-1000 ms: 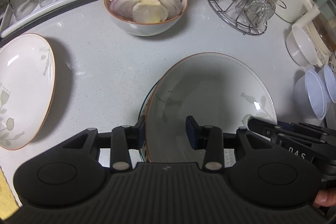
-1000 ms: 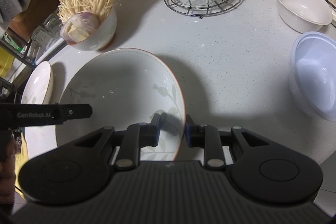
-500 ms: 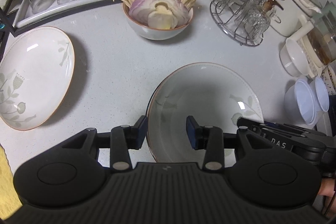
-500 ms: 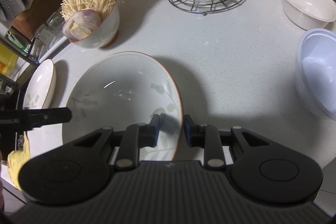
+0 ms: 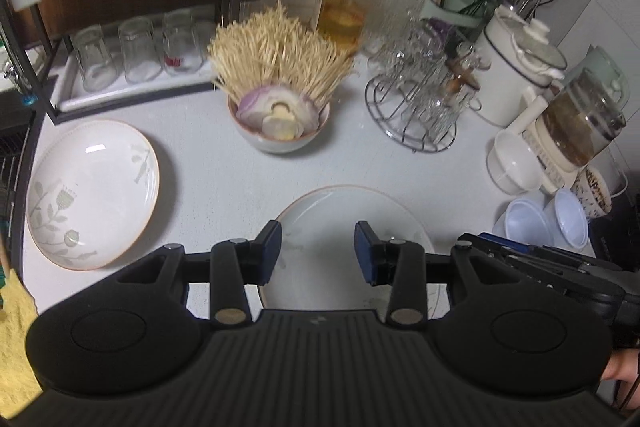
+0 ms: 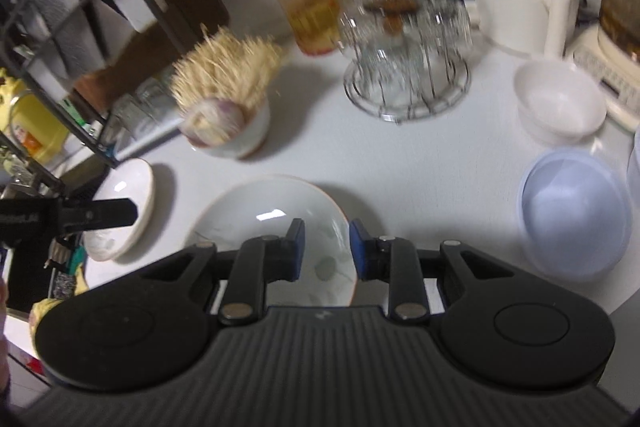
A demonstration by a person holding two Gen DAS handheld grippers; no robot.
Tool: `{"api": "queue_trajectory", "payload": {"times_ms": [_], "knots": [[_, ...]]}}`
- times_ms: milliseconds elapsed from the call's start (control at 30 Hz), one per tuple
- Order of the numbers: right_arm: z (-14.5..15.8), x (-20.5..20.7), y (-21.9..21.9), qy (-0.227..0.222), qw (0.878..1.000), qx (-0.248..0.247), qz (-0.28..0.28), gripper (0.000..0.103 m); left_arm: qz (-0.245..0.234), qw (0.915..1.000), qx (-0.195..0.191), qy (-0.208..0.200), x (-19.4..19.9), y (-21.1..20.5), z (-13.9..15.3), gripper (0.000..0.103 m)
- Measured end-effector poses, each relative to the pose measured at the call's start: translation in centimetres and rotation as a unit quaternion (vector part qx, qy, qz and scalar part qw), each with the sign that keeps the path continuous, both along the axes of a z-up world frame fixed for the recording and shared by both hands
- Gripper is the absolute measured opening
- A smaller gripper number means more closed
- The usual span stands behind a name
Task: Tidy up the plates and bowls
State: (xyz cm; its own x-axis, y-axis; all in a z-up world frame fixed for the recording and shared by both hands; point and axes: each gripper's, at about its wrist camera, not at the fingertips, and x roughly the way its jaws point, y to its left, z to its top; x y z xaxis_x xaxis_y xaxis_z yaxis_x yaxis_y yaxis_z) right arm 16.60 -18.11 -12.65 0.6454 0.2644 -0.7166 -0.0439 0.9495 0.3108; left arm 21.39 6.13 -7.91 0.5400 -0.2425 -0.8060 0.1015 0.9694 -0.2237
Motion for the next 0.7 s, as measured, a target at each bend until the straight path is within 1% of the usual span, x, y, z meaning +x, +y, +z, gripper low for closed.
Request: {"api": "queue_trajectory", "payload": {"times_ms": [133, 300, 500, 700], "knots": [[2.0, -1.2, 0.0, -0.026, 1.000, 0.001, 0.007, 0.029, -0.001, 0.9998, 0.004, -0.021, -1.1, -0.3, 1.8, 0.045], [3.6, -2.6, 0.0, -0.048, 0.999, -0.002, 0.013, 0.029, -0.016, 0.9989, 0.026, -0.035, -3.4, -0.6, 3.0, 0.045], [4.6, -3.8, 0.0, -0.062, 0.998, -0.001, 0.015, 0.029, -0.007, 0.9990, 0.025, -0.036, -4.8, -0.4, 3.5, 0.045], [4.7, -4.9, 0.4, -0.064, 0.998, 0.003, 0.029, 0.029, -0.003, 0.9988, 0.027, -0.041, -5.6, -0.6, 4.0, 0.045]]}}
